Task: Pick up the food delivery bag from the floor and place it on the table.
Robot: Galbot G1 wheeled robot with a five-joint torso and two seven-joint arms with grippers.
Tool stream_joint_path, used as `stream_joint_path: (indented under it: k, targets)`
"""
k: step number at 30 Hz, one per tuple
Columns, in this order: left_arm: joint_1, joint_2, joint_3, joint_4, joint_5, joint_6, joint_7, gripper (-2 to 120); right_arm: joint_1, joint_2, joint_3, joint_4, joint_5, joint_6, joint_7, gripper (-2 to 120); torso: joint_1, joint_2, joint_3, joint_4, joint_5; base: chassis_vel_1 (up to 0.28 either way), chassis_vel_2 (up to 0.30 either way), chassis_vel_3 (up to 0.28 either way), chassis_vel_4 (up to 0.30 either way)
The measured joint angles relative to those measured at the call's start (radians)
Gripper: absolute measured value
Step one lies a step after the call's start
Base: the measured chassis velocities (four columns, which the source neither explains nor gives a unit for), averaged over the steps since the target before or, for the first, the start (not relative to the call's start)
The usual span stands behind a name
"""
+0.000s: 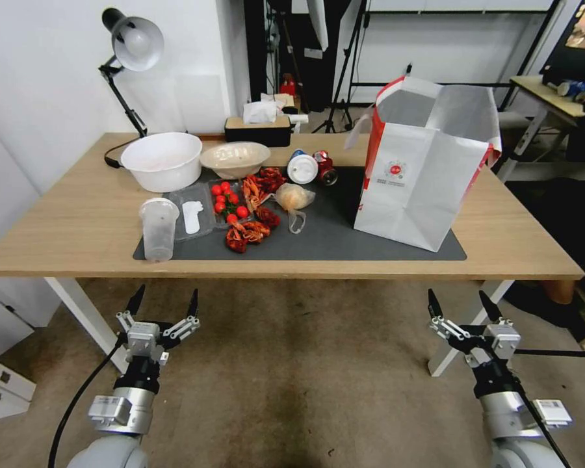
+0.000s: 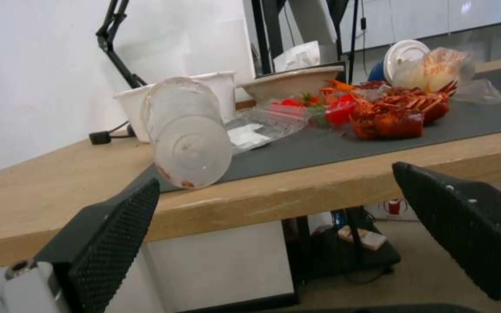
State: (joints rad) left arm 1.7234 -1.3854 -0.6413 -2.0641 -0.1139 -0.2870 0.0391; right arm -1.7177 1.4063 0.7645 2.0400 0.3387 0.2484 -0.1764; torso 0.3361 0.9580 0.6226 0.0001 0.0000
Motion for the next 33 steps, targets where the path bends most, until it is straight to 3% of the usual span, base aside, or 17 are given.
stream_joint_path:
  k: [33]
  targets:
    - [0.001, 0.000, -0.001, -0.001, 0.001, 0.000, 0.000, 100, 0.002, -0.003, 0.000, 0.003, 0.003, -0.002, 0.003, 100, 0.000, 0.000, 0.000, 0.0000, 0.0000, 0.000, 0.000, 0.000, 0.000]
